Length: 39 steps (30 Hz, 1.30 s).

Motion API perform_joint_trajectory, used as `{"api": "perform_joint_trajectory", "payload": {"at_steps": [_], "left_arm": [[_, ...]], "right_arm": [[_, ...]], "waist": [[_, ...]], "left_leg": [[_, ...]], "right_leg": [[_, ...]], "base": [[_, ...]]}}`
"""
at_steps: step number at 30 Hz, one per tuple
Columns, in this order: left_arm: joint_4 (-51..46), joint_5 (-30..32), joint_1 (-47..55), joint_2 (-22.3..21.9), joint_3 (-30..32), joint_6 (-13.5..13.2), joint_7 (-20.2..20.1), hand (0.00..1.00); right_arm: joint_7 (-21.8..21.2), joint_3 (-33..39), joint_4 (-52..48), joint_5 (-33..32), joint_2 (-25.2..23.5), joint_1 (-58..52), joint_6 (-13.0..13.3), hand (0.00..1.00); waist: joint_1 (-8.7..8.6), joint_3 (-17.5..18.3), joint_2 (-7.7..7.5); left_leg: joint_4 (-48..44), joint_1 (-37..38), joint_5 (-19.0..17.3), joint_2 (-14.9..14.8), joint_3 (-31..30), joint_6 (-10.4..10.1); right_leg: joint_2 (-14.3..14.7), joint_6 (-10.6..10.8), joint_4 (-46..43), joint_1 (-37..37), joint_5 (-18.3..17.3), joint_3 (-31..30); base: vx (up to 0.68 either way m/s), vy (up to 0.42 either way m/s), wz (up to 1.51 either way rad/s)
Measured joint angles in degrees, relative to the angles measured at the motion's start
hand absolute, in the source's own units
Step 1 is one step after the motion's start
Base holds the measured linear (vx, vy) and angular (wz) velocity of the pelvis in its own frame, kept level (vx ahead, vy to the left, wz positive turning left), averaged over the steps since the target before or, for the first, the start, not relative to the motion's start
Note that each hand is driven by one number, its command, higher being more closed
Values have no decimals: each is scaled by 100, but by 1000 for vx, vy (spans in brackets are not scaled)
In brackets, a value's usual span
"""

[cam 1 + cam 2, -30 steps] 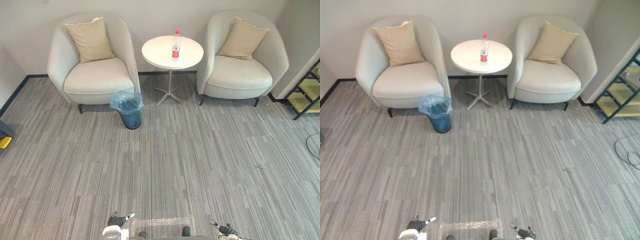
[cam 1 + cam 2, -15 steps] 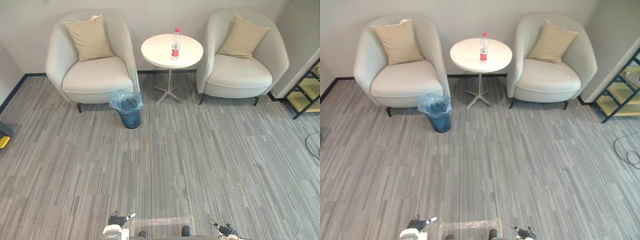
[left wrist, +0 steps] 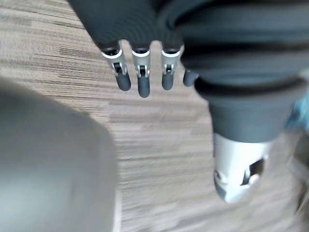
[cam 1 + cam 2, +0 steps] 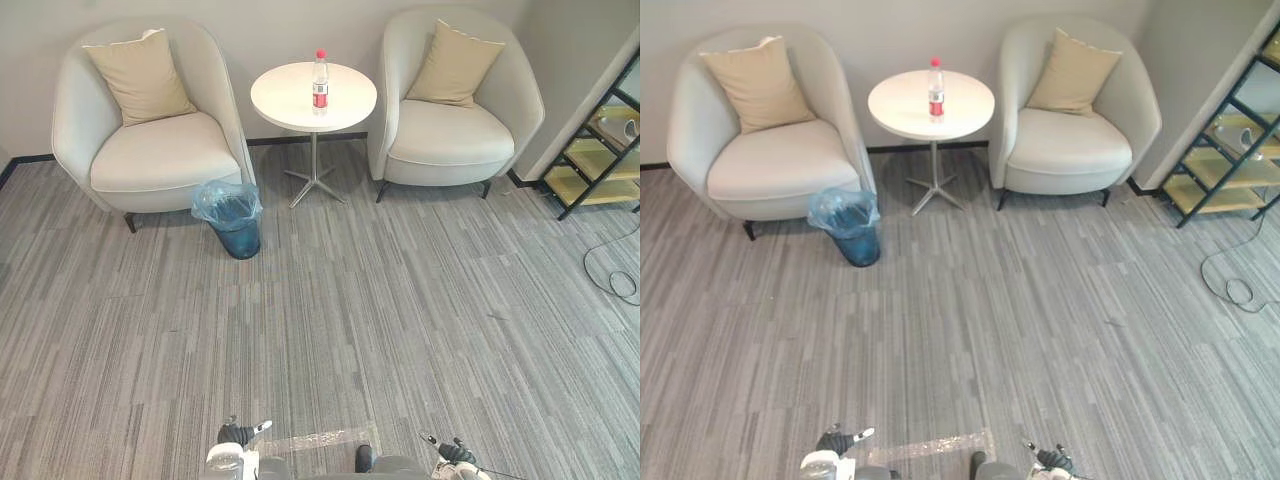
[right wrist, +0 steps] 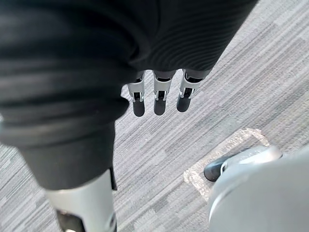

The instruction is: Gather rubbish on tea table into small bin, then transfer packed bag to large trash can.

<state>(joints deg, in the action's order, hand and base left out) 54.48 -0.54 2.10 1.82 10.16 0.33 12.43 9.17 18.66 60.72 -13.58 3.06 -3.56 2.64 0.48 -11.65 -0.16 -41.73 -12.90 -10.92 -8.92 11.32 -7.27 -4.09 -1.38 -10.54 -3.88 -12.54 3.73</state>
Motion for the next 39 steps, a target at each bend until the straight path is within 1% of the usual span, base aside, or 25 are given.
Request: {"api": "perform_joint_trajectory", "payload": {"at_steps": [2, 3, 5, 6, 7, 8, 11, 13, 15, 16, 18, 20, 21, 23, 24, 25, 26, 27, 29, 31, 32, 33, 34, 37, 39], "left_arm": [[-2, -71, 11, -48, -12, -3, 15, 0], [-29, -128, 42, -66, -17, -7, 13, 0], [-75, -135, 80, -128, -48, -15, 13, 0], [-88, -135, 65, -167, -82, -17, -1, 0], [-92, -149, 53, -166, -90, -22, -16, 0], [-100, -172, 31, -103, -97, -56, -23, 0], [7, -155, 22, 17, -64, -53, -19, 0], [77, -164, 28, -8, 0, -36, -11, 0], [138, -116, 22, 28, -15, 36, -14, 0], [146, -117, 24, 30, -14, 66, -9, 0], [243, -72, 8, 8, -106, 109, -10, 0], [326, -73, -90, -8, -121, 136, -11, 0], [347, -73, -115, -44, -179, 134, -13, 0], [332, -72, -105, -15, -262, 124, -18, 0], [308, -70, -88, 43, -253, 121, -18, 0], [281, -67, -74, 103, -238, 116, -18, 0], [348, -63, -164, 23, -155, 113, -9, 0], [346, -57, -149, -113, -51, 69, -21, 0], [335, 10, -143, -265, 125, 32, -20, 0], [190, 52, -152, -359, 241, 23, -25, 0], [111, 51, -164, -398, 257, 23, -25, 0], [-29, 51, -155, -446, 339, 12, -26, 0], [-104, 50, -147, -458, 355, 5, -24, 0], [-228, 45, -145, -489, 336, -12, -22, 0], [-284, 44, -142, -507, 336, -13, -24, 0]], "right_arm": [[21, 17, 1, 0, 44, 38, -35, 0], [25, 12, 3, 3, 39, 91, -48, 0], [24, 8, -1, 13, 49, 177, -46, 0], [30, -43, 16, 20, 136, 199, -47, 0], [31, -84, 57, 24, 145, 216, -47, 0], [28, -108, 149, 55, 72, 248, -51, 0], [15, -98, 147, 255, -42, 270, -47, 0], [9, -84, 157, 415, -27, 253, -54, 0], [-34, -120, 145, 494, -87, 246, -63, 0], [-53, -114, 68, 468, -107, 250, -59, 0], [-57, -315, -185, 483, -21, 251, -39, 0], [-66, -325, -309, 482, -44, 342, -27, 0], [-72, -323, -354, 484, -41, 410, -16, 0], [-79, -327, -343, 493, -57, 412, 6, 0], [-80, -331, -265, 498, -83, 367, 5, 0], [-80, -345, -224, 499, -109, 317, 4, 0], [-106, -332, -186, 484, 22, 418, 4, 0], [-103, -309, -158, 522, 139, 480, 11, 0], [-102, -233, -110, 480, 140, 481, -16, 0], [-80, -200, -143, 451, 135, 400, -40, 0], [-67, -208, -176, 445, 137, 330, -39, 0], [-22, -313, -315, 441, 132, 215, -55, 0], [-15, -377, -368, 422, 105, 154, -54, 0], [-9, -427, -378, 333, -44, 138, -55, 0], [-10, -418, -484, 261, -61, 129, -58, 0]], "waist": [[8, -19, 89], [28, -21, 121], [99, -14, 250], [211, 11, 382], [262, 14, 373], [308, 58, 241], [254, 229, -101], [283, 233, -108], [194, 196, -113], [161, 139, -118], [70, 80, -13], [-5, -7, 63], [-48, -57, 137], [-50, -48, 96], [-78, -42, -63], [-96, -25, -244], [-56, -141, -17], [-66, -130, 120], [-76, -126, 255], [-138, -125, 260], [-131, -135, 259], [-29, -157, 237], [15, -162, 227], [44, -166, 206], [84, -160, 216]], "left_leg": [[762, -109, -19, 178, 137, 86], [1906, -102, 213, 405, 140, 145], [3250, -107, 768, 512, -35, 8], [3551, -196, 1031, 488, -232, 90], [3430, -212, 1278, 491, -310, 195], [3260, -192, 1418, 622, -267, 426], [3097, -114, 1031, 970, -71, 734], [3216, 274, 801, 1068, 87, 820], [3418, 871, 522, 1182, 46, 866], [3473, 1172, 395, 1199, 32, 857], [3642, 1854, 156, 1154, 10, 833], [3774, 2230, 139, 987, -23, 833], [3773, 2405, 139, 802, -85, 833], [3773, 2571, 130, 709, -153, 817], [3761, 2740, 9, 759, -344, 627], [3743, 2857, -82, 856, -466, 500], [3729, 3051, -276, 681, -588, 434], [3632, 3037, -264, 578, -668, 426], [3292, 3003, -186, 402, -767, 319], [1617, 2318, -45, 220, -937, 84], [669, 1874, 244, 80, -932, -209], [-714, 1208, 488, -242, -732, -272], [-1106, 937, 332, -376, -516, -186], [-657, 455, -71, -466, 175, 122], [1066, 300, -72, -214, 453, 223]], "right_leg": [[-85, 2, 105, -142, -36, -53], [-140, 36, 251, -235, -60, -106], [-75, 76, 470, -366, -82, -223], [43, 173, 610, -454, -138, -327], [43, 212, 620, -485, -188, -412], [-106, 286, 616, -581, -288, -561], [-441, 363, 44, -396, -257, -842], [-489, 786, -1455, 121, -189, -1089], [-496, 1595, -3640, 995, 527, -1145], [-525, 1519, -4290, 1216, 511, -1075], [-773, 933, -4964, 1860, 101, -301], [-825, 647, -4321, 2219, -228, 347], [-673, 553, -3285, 2363, -206, 653], [-391, 506, -1770, 2379, 328, 497], [-202, 489, -537, 2277, 1217, 20], [-212, 455, -229, 2196, 1676, -187], [-29, 249, -649, 2244, 1814, -212], [88, 241, -780, 2269, 1394, -240], [158, 169, -1108, 2248, 984, -65], [112, 171, -1069, 1836, 657, 211], [116, 113, -945, 1603, 604, 305], [160, 6, -747, 1197, 471, 421], [160, -2, -661, 991, 412, 466], [78, 60, -271, 435, 342, 613], [12, 189, -69, 192, 264, 637]], "base": [[234, 6, -10], [248, 61, -18], [370, 157, -39], [397, 228, -57], [442, 250, -67], [370, 170, -42], [538, 165, -18], [470, 157, -24], [450, 129, -3], [450, 90, 2], [508, 35, 1], [463, -48, 23], [364, -92, 34], [522, -216, 40], [610, -313, 54], [619, -346, 41], [445, -249, 17], [416, -231, -3], [371, -214, 26], [329, -222, 71], [288, -171, 64], [338, -164, 47], [290, -111, 32], [269, -43, 18], [286, 81, 4]]}}
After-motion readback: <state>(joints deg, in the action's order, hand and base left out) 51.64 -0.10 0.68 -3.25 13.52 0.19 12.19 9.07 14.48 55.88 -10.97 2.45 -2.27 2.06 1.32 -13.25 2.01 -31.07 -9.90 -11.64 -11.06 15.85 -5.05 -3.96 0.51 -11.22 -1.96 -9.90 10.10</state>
